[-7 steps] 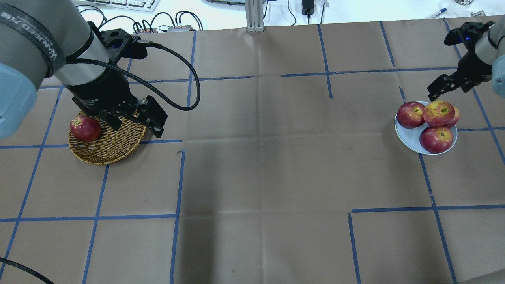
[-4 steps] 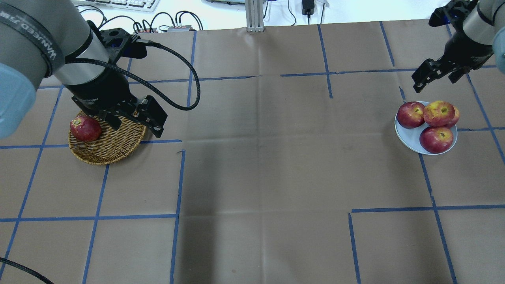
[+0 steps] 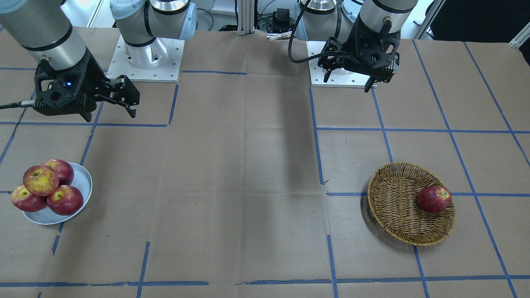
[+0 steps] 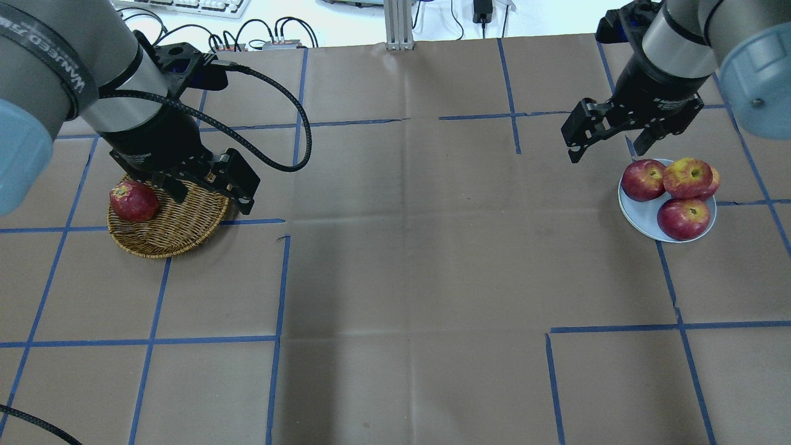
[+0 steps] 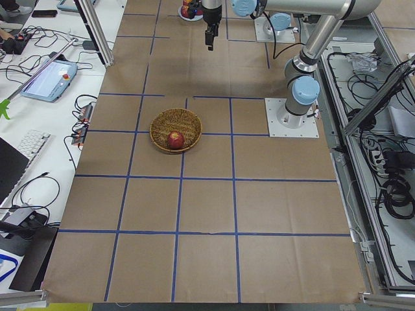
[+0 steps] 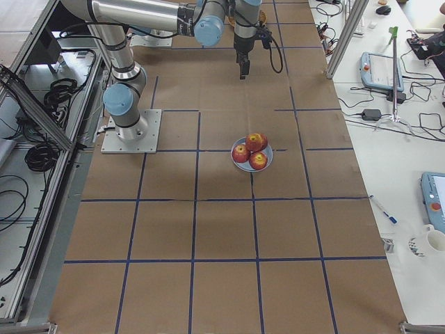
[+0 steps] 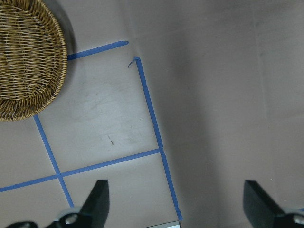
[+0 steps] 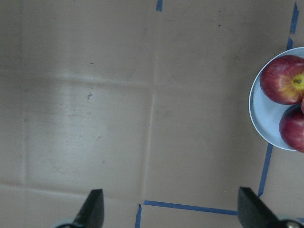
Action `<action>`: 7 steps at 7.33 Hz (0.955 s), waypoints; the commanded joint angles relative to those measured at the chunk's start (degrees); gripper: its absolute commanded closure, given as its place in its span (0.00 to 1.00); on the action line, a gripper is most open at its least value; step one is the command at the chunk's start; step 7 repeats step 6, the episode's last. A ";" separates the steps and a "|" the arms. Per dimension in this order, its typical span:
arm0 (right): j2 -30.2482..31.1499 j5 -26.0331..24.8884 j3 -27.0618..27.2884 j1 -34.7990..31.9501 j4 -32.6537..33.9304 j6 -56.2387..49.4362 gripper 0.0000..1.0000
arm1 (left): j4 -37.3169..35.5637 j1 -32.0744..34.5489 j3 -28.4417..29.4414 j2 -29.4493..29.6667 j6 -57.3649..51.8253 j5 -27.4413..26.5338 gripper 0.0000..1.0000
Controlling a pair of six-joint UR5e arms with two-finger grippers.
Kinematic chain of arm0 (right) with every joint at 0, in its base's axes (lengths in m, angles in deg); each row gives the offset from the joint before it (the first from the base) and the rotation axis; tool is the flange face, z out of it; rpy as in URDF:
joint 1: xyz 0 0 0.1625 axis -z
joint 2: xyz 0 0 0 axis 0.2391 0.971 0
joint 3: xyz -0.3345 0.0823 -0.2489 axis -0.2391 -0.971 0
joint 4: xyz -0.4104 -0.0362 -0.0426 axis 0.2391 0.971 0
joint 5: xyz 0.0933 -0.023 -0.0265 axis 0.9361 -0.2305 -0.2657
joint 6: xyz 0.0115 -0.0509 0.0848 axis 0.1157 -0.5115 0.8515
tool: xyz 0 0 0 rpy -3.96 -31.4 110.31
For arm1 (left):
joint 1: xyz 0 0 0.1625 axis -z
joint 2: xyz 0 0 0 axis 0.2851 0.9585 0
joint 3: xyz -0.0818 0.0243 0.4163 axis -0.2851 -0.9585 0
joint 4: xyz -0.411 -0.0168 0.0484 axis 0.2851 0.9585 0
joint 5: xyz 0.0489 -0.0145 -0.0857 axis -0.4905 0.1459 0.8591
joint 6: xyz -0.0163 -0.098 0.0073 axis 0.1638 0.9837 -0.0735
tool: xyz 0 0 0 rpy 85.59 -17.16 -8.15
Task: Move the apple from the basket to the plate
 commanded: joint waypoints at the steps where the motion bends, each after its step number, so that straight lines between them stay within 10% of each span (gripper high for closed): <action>1: 0.48 -0.70 0.05 -3.81 -0.52 4.91 0.00 | 0.00 -0.10 0.38 0.08 0.00 0.07 0.01; 7: 0.21 -2.20 -0.12 -3.73 -0.44 4.83 0.00 | 0.00 -0.10 0.73 0.17 0.09 0.07 0.01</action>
